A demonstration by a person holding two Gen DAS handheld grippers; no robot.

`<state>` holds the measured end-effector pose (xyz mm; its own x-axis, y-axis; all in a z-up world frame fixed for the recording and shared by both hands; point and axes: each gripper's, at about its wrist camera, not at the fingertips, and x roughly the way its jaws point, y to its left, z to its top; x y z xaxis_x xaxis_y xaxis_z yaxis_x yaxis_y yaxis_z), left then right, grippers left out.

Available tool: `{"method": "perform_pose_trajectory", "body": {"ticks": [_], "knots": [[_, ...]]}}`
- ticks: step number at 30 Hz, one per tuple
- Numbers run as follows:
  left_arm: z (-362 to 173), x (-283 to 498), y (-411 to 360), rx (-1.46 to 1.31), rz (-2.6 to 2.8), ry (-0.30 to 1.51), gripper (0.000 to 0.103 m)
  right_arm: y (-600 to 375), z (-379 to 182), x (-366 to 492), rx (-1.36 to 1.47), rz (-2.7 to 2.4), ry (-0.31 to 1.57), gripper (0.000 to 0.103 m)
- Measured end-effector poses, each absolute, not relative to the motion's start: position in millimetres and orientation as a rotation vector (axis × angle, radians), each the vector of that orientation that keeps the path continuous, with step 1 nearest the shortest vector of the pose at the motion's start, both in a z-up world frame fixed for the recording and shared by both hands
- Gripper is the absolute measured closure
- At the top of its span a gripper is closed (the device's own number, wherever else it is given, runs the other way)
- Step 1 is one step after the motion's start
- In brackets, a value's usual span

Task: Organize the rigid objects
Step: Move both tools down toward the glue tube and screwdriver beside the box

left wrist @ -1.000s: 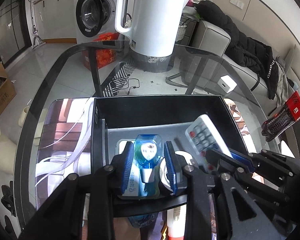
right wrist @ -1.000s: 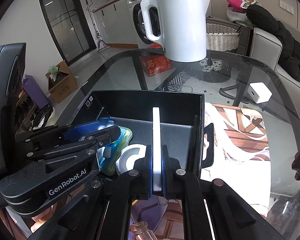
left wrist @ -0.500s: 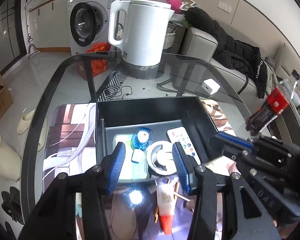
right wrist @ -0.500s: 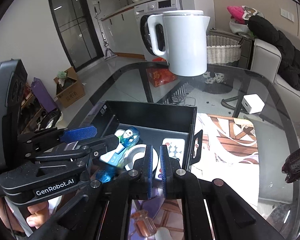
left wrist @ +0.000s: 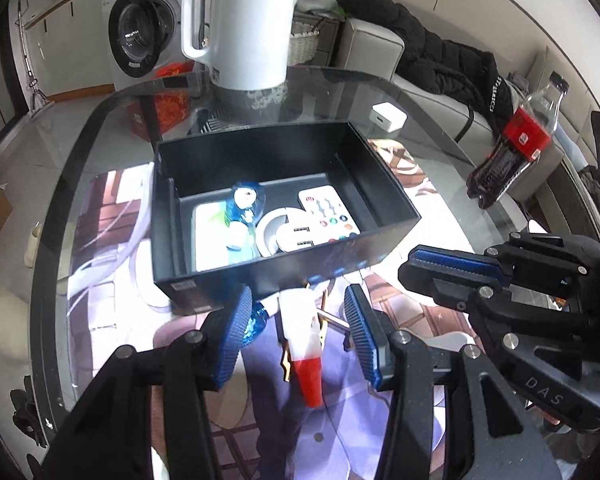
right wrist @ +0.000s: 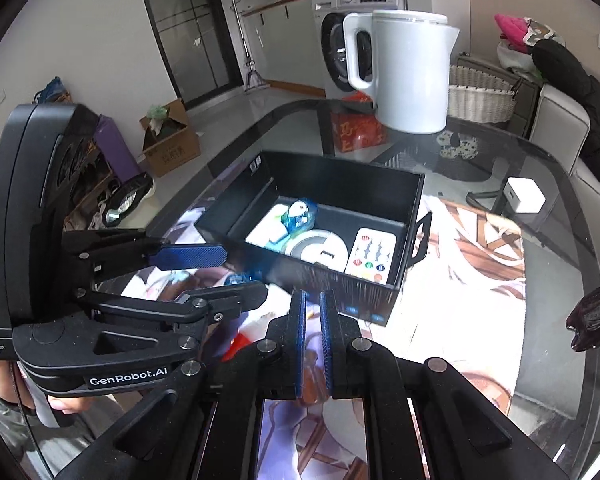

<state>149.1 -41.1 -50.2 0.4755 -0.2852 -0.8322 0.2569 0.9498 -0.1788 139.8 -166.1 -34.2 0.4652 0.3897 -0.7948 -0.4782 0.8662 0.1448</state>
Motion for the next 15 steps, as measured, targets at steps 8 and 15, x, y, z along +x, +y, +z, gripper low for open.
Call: {"method": "perform_pose_trajectory", "body": {"ticks": [8, 15], "knots": [[-73.5, 147.1, -56.2, 0.026, -0.348, 1.092, 0.059, -171.1, -56.2, 137.8, -0.123, 0.561, 1.033, 0.096], [-85.7, 152.4, -63.0, 0.04, -0.355, 1.134, 0.069, -172.3, -66.4, 135.1, -0.14, 0.574, 1.067, 0.096]]}}
